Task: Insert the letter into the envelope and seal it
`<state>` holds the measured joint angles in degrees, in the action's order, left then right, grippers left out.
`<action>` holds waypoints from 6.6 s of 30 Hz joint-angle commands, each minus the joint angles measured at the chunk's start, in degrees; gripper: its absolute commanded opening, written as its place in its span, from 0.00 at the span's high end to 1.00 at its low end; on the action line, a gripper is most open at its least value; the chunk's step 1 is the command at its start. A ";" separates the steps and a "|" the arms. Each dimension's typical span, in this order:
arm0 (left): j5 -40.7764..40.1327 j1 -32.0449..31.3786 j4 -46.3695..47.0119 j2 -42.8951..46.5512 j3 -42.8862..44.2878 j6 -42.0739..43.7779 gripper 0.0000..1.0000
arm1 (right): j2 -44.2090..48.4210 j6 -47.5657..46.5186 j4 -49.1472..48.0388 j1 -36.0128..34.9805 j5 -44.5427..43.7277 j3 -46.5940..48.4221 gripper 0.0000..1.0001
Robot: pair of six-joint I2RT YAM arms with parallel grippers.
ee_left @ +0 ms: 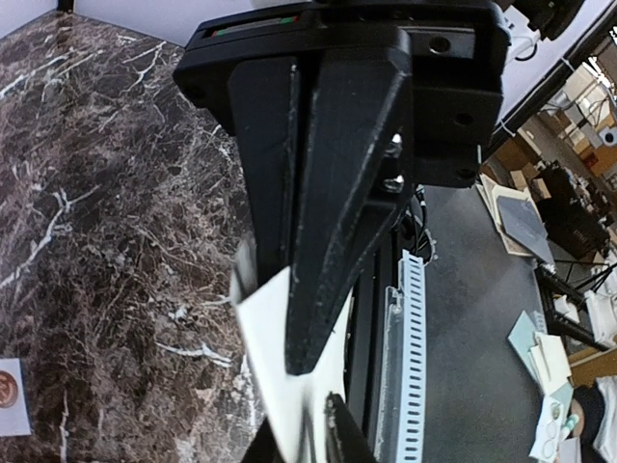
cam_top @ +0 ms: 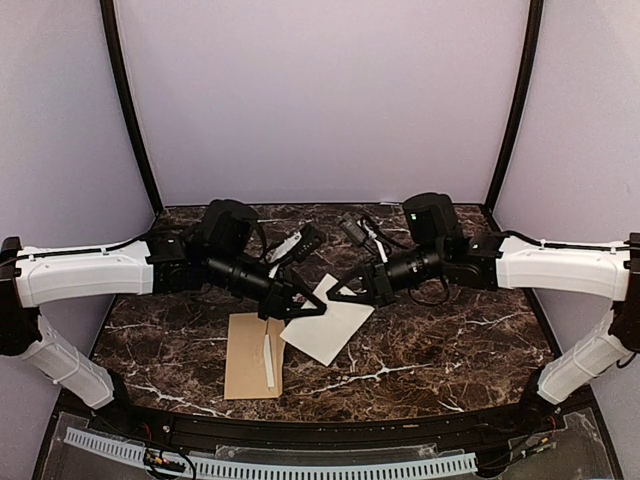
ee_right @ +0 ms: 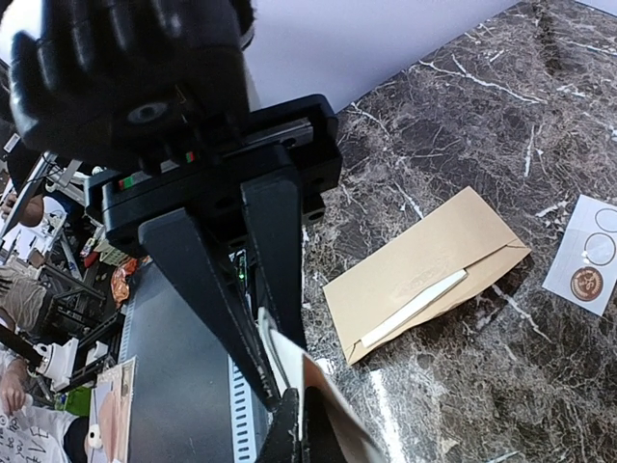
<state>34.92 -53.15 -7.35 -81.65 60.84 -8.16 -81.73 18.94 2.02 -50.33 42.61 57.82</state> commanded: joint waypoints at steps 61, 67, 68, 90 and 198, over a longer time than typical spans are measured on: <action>-19.62 16.56 3.93 25.09 -31.20 -32.82 0.24 | 0.07 20.57 -7.84 -5.91 -25.96 -3.06 1.00; -23.57 18.68 -0.94 27.29 -37.07 -37.02 0.30 | -9.25 22.69 -7.91 -8.98 -22.51 3.94 1.00; -23.77 18.69 -1.06 27.62 -37.84 -37.59 0.31 | -11.08 22.95 -6.97 -9.49 -22.44 6.27 1.00; -22.43 19.66 5.43 23.74 -45.14 -39.49 0.54 | -32.05 26.94 11.39 -10.32 -30.81 21.94 1.00; -19.00 20.00 10.42 17.30 -41.19 -35.95 0.60 | -32.26 19.82 16.63 -10.42 -33.87 25.59 0.52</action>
<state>16.47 -33.58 3.49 -63.42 16.97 -45.58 -115.46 39.46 17.23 -60.29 10.83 84.09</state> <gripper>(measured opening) 0.400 0.497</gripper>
